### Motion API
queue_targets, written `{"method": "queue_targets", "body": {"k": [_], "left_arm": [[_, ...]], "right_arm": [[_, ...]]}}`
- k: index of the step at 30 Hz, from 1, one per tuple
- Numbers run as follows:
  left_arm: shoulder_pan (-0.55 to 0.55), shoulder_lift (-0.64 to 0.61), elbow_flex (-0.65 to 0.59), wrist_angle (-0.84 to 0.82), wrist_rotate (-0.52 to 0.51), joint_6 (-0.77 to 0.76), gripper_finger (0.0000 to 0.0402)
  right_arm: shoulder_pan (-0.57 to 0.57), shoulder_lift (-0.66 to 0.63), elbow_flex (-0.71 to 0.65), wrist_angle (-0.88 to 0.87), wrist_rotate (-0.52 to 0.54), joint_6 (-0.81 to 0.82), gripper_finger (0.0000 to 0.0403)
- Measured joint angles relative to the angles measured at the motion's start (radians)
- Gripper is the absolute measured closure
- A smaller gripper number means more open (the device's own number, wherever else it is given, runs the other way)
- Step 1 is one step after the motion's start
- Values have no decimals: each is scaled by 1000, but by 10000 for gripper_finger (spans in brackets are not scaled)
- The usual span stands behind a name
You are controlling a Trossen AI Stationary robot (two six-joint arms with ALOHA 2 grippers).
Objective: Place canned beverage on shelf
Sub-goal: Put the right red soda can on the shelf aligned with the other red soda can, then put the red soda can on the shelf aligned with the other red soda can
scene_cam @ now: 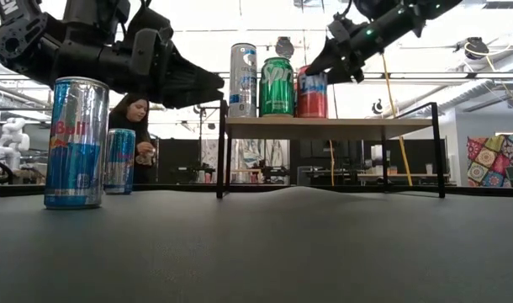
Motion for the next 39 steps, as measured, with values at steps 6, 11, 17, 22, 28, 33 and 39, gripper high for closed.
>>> {"method": "queue_targets", "body": {"k": [6,11,17,22,28,33,39], "left_arm": [[8,0,0,-26,-1,0,29],[14,0,0,-28,-1,0,29],[16,0,0,-33,-1,-1,29],[20,0,0,-32,-15,-8,29],[20,-20,0,-55,-62,29,29],[15,-149,1,-238,-125,61,29],[-55,-328,1,-486,-232,63,29]], "right_arm": [[-38,39,0,46,-24,-13,125],[-70,54,0,78,-19,-17,124],[-101,54,-1,84,-50,-23,115],[-103,55,-1,87,-62,-19,91],[-103,34,-6,70,-59,-6,67],[-99,-36,-5,79,-59,9,70],[-41,-138,-5,78,-56,24,71]]}}
